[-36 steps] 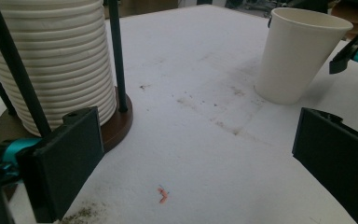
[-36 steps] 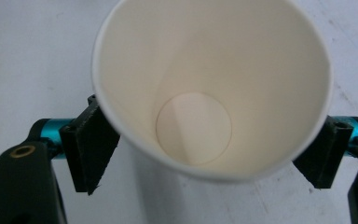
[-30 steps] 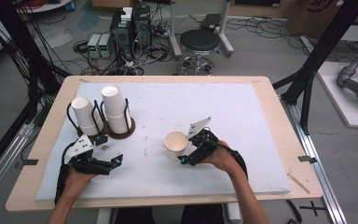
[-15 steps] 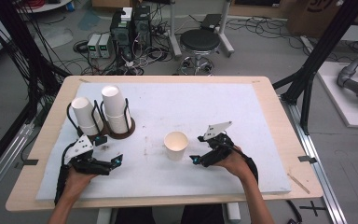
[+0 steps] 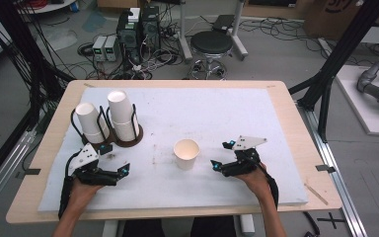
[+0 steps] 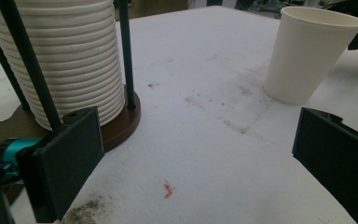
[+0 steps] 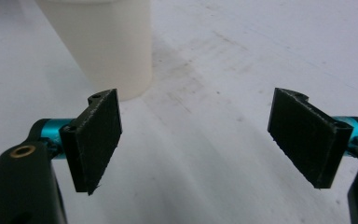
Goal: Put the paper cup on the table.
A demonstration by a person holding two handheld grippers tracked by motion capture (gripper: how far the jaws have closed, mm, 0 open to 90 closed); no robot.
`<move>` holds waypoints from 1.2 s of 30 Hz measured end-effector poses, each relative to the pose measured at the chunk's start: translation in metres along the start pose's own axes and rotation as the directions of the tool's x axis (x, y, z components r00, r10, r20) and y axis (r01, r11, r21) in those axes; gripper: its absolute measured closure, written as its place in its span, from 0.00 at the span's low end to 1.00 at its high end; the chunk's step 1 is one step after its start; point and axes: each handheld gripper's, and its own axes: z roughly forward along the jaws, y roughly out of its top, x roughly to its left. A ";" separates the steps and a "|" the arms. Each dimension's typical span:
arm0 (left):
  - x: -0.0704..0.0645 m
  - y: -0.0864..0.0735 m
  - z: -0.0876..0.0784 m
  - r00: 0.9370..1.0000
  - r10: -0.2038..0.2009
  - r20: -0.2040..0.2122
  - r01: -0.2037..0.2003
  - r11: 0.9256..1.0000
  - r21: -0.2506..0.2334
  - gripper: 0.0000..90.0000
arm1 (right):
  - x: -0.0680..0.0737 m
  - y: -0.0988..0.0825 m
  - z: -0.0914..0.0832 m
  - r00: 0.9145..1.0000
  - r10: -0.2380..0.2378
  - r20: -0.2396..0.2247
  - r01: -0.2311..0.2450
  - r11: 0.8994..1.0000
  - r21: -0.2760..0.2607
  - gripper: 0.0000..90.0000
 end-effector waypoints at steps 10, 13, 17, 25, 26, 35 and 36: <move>0.000 -0.003 -0.005 1.000 0.003 -0.024 -0.003 0.999 -0.035 0.02 | -0.013 -0.018 -0.022 0.994 0.099 0.041 -0.093 0.986 -0.141 0.20; 0.000 -0.004 -0.005 0.999 0.001 -0.034 -0.002 0.999 -0.034 0.02 | -0.017 -0.024 -0.028 0.990 0.131 0.055 -0.118 0.975 -0.188 0.20; 0.001 -0.004 -0.007 0.999 0.000 -0.050 -0.001 0.999 -0.035 0.02 | -0.021 -0.029 -0.033 0.984 0.166 0.056 -0.150 0.964 -0.221 0.20; 0.001 -0.005 -0.008 0.999 -0.003 -0.047 0.001 0.999 -0.039 0.02 | -0.023 -0.037 -0.033 0.979 0.183 0.090 -0.160 0.963 -0.215 0.20; 0.001 -0.005 -0.008 0.999 -0.003 -0.046 0.001 0.999 -0.041 0.02 | -0.023 -0.038 -0.032 0.978 0.187 0.094 -0.163 0.963 -0.215 0.20; 0.004 -0.005 -0.007 0.999 -0.022 -0.031 0.021 0.999 -0.031 0.02 | -0.025 -0.046 -0.030 0.970 0.218 0.108 -0.193 0.961 -0.200 0.20; 0.004 -0.005 -0.007 0.999 -0.022 -0.034 0.021 0.999 -0.033 0.02 | -0.025 -0.046 -0.030 0.970 0.216 0.109 -0.191 0.961 -0.200 0.20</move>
